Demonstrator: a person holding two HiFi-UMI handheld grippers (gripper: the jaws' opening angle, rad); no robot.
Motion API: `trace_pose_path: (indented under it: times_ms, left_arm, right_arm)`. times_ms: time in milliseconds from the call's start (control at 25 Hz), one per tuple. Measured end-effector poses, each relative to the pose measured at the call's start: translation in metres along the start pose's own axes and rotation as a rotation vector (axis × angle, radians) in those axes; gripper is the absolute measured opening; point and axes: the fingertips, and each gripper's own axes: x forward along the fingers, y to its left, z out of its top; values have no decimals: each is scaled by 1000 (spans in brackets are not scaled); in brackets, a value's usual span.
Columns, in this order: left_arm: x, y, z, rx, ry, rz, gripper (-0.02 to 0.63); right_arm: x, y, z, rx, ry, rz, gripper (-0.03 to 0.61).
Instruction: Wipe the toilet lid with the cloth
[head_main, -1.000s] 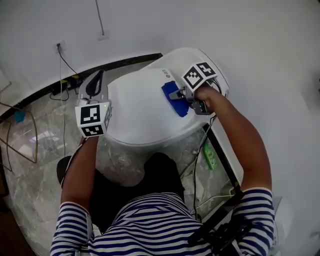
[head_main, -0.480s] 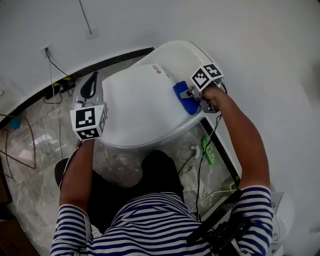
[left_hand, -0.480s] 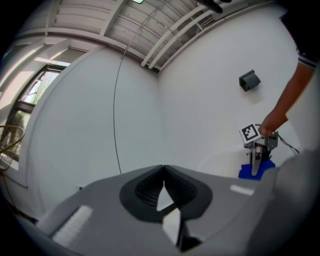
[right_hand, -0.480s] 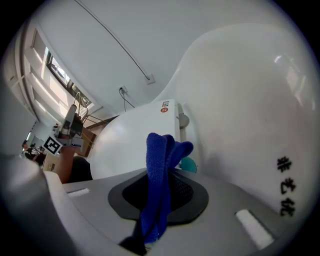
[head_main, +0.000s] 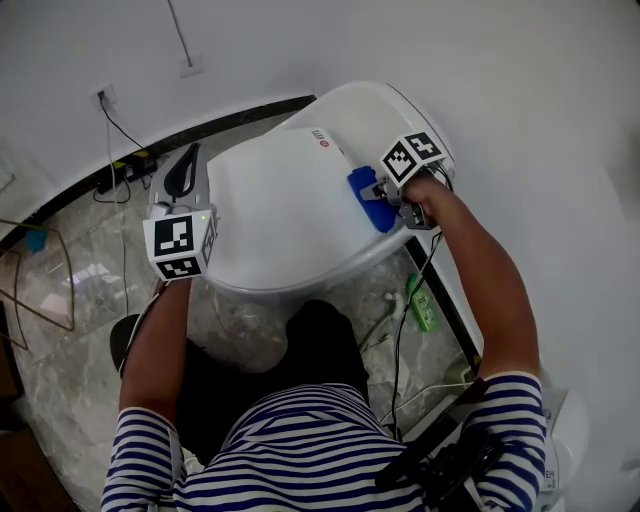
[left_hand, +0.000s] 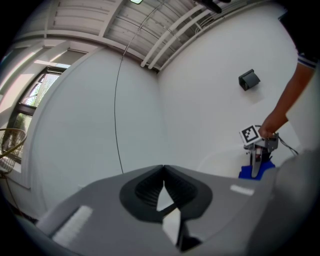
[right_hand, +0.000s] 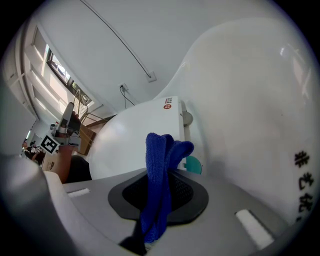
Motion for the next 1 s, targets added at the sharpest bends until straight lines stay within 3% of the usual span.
trace_pose_path:
  times_ms: [520, 1000]
  left_arm:
    - [-19, 22, 4, -6, -13, 27, 5]
    - [-36, 35, 15, 4, -23, 60, 5]
  right_arm:
    - [21, 73, -3, -92, 34, 49, 63]
    - [50, 175, -12, -282, 57, 136, 63]
